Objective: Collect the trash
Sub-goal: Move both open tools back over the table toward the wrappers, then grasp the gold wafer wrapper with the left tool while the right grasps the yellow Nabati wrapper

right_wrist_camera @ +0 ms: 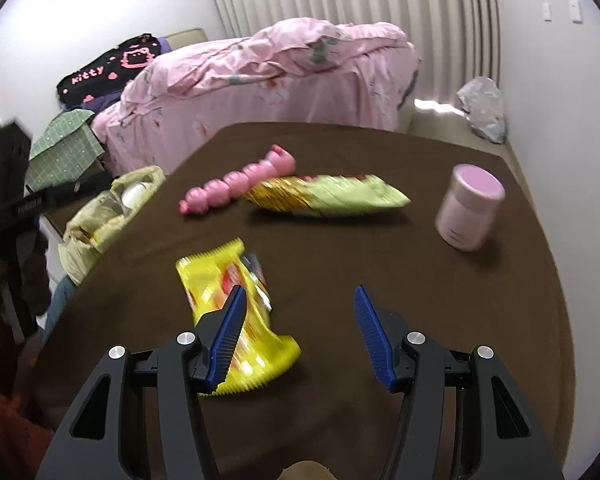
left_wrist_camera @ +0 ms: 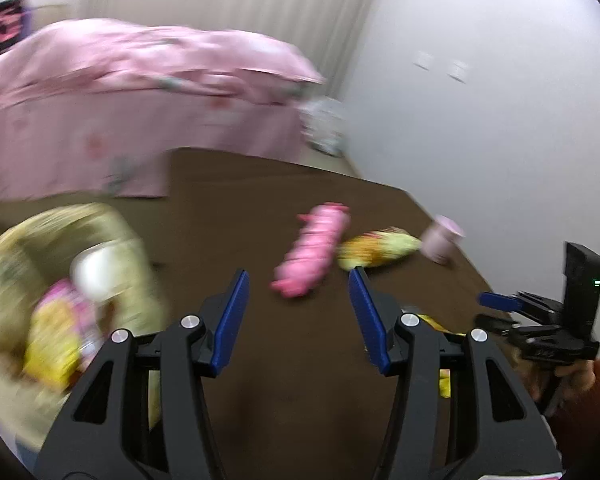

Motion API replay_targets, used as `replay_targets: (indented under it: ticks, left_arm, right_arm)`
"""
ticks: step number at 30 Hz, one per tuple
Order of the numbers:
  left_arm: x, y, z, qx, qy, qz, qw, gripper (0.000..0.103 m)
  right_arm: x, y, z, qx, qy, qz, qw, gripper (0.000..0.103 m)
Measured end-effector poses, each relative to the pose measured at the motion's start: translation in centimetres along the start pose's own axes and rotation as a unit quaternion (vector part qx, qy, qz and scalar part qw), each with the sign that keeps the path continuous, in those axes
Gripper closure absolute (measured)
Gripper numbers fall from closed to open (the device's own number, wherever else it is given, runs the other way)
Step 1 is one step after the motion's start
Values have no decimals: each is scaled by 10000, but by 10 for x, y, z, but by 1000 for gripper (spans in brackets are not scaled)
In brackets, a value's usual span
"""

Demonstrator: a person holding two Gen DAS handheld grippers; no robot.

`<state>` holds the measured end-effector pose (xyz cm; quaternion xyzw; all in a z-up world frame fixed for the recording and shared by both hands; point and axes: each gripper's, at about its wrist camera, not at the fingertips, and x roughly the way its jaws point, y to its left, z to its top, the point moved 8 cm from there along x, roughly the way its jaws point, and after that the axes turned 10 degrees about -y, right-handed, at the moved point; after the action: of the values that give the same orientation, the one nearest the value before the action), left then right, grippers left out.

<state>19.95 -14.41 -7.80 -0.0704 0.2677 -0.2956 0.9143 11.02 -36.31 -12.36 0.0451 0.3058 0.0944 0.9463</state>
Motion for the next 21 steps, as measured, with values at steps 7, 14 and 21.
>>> replay_targets:
  ticks: [7,14,21]
  left_arm:
    - [96,-91,6,1730,694,-818,9791,53]
    - [175,-87,-18,1734,1665,-389,9699,62]
    - [142,-52,-10,828,1395,19,9868,99]
  right_arm:
    - [-22,-27,-22,218,-66,-179,9996,50]
    - [-28,-46,-37,523,-3,-235,9984,50]
    - [-24,-44,-34,736,-106,24,9972,50]
